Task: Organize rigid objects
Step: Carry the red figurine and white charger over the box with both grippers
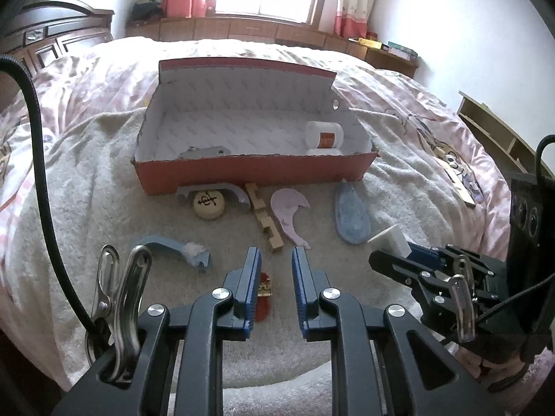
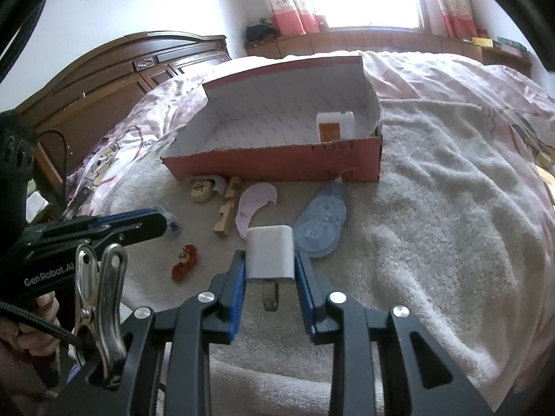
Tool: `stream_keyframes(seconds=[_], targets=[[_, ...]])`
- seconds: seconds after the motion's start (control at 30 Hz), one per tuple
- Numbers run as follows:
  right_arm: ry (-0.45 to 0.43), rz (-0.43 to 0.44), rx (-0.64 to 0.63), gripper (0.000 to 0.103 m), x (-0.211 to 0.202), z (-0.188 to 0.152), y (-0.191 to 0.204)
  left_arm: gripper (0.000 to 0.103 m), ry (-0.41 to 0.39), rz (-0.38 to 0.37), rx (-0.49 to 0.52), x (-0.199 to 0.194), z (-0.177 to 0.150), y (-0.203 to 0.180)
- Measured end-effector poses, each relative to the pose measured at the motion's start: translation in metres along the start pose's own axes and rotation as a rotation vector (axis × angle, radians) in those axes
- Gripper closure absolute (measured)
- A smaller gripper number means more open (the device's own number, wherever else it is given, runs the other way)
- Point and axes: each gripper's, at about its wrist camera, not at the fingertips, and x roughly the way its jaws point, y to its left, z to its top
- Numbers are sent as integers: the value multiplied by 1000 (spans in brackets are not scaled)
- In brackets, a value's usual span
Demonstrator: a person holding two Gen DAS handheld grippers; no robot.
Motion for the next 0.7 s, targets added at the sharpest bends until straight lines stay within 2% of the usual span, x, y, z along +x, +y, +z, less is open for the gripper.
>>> stream_keyframes(seconds=[0.17, 0.27, 0.3, 0.43, 0.63, 0.7], targets=[[8, -1, 3, 74, 1, -1, 0, 83, 42, 11, -2, 7, -8, 4], [14, 1, -1, 74, 2, -2, 1, 70, 87, 25, -23, 17, -13, 7], [14, 1, -2, 74, 2, -2, 2, 69, 99, 30, -25, 20, -14, 8], [17, 3, 0, 74, 4, -3, 0, 69, 135, 47, -17, 32, -21, 6], [25, 4, 9, 74, 6, -6, -2, 69, 141, 83, 13, 49, -23, -1], [27, 4, 12, 74, 7, -6, -3, 78, 136, 115, 25, 52, -25, -4]])
